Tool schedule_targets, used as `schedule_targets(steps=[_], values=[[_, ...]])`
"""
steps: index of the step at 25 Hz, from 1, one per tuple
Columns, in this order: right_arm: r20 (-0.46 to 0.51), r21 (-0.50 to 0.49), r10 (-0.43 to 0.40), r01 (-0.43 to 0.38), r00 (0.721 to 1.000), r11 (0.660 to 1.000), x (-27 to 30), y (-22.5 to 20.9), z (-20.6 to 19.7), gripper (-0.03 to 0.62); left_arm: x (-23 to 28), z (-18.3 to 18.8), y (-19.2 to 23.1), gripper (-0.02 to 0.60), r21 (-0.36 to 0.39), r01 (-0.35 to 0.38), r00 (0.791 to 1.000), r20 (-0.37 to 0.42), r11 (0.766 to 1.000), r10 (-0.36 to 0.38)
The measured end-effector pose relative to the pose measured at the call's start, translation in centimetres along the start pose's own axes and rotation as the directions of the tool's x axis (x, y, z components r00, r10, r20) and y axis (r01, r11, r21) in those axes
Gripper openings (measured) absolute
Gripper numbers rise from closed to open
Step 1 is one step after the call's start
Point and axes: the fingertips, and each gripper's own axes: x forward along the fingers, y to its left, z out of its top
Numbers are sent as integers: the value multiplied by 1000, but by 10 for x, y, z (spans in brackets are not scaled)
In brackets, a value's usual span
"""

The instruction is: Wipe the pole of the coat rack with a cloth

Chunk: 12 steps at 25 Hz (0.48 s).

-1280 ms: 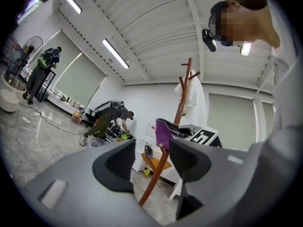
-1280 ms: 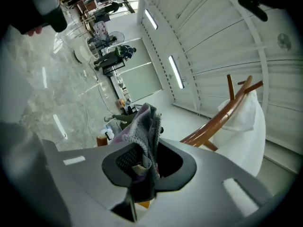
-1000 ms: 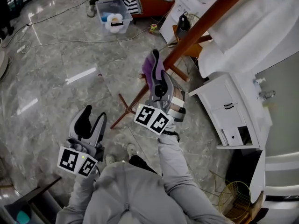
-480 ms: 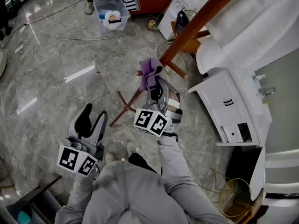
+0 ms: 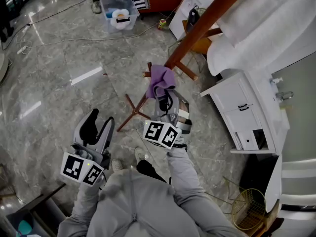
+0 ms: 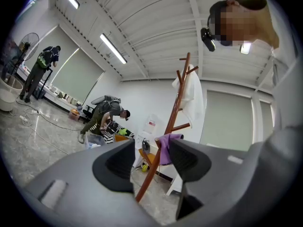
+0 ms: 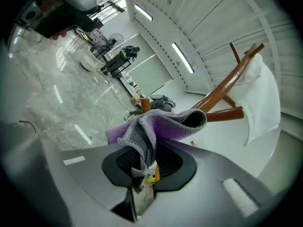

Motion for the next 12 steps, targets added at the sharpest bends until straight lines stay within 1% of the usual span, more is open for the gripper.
schedule_targets(steps=[5, 12], values=[[5, 38, 4, -4, 1000, 999, -9, 3, -7, 52, 0, 0, -2, 242, 3, -5, 1000, -2, 1000, 5], [-20, 76, 39, -38, 999, 996, -22, 17, -26, 52, 3, -5, -10, 242, 5, -2, 1000, -11, 1000, 2]])
